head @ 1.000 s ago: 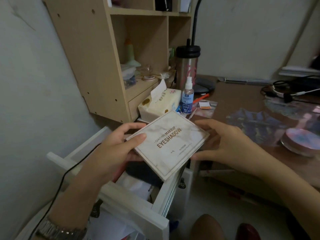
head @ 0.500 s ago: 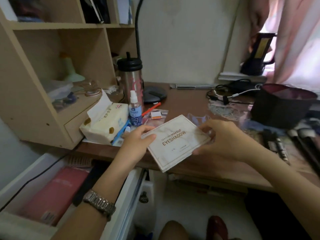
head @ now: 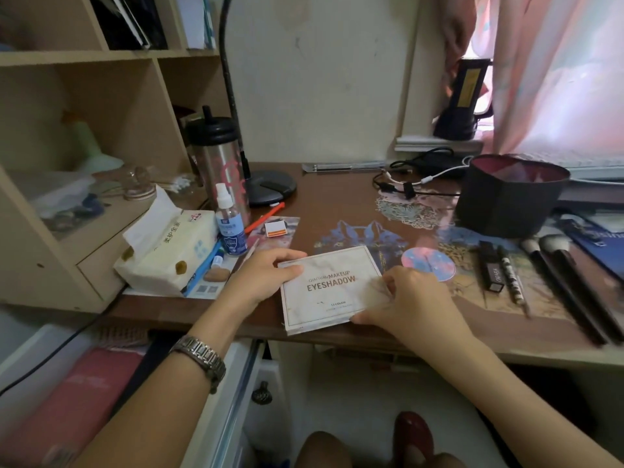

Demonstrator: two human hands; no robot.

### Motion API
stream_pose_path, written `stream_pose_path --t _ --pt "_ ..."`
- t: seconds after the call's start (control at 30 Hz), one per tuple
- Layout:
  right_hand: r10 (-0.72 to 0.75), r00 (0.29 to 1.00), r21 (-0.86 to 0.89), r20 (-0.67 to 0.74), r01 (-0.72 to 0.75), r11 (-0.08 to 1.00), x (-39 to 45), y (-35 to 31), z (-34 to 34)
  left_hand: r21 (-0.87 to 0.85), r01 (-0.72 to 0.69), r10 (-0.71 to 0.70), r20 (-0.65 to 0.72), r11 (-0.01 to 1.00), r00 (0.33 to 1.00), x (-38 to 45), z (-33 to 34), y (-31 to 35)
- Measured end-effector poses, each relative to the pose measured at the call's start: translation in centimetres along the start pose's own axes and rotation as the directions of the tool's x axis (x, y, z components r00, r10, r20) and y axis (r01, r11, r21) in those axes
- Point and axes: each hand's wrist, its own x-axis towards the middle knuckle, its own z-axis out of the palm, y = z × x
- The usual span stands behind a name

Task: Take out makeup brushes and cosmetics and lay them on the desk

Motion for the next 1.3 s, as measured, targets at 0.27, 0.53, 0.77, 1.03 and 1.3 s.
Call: stream_pose_path --t 0.27,0.53,0.77,1.03,1.3 --pt "-0.025 0.999 0.019 -0.042 0.026 0.999 0.3 0.7 1.4 -0.063 -0.044 0.035 -0.143 0.997 0.989 1.0 0.8 -1.3" --pt "-0.034 0.998 0.038 -0.052 0.036 0.999 0.6 0.7 1.8 -0.055 -0.075 0.061 -0.225 0.996 0.973 1.5 1.5 -1.8" --pt "-0.043 0.997 0.038 0.063 0.040 0.998 1.4 1.1 1.4 0.067 -0.064 0.079 -0.258 0.996 0.963 1.8 1.8 -1.7" --pt "-0.077 0.989 0.041 0.126 0.072 0.997 2.1 2.4 -2.6 0.032 -0.140 0.144 -0.185 0.990 0.972 1.9 1.2 1.8" --pt "-0.075 0.991 -0.232 -0.112 0.047 0.972 2.9 6.0 -8.6 0.253 -0.398 0.383 0.108 0.882 0.918 1.6 5.2 9.2"
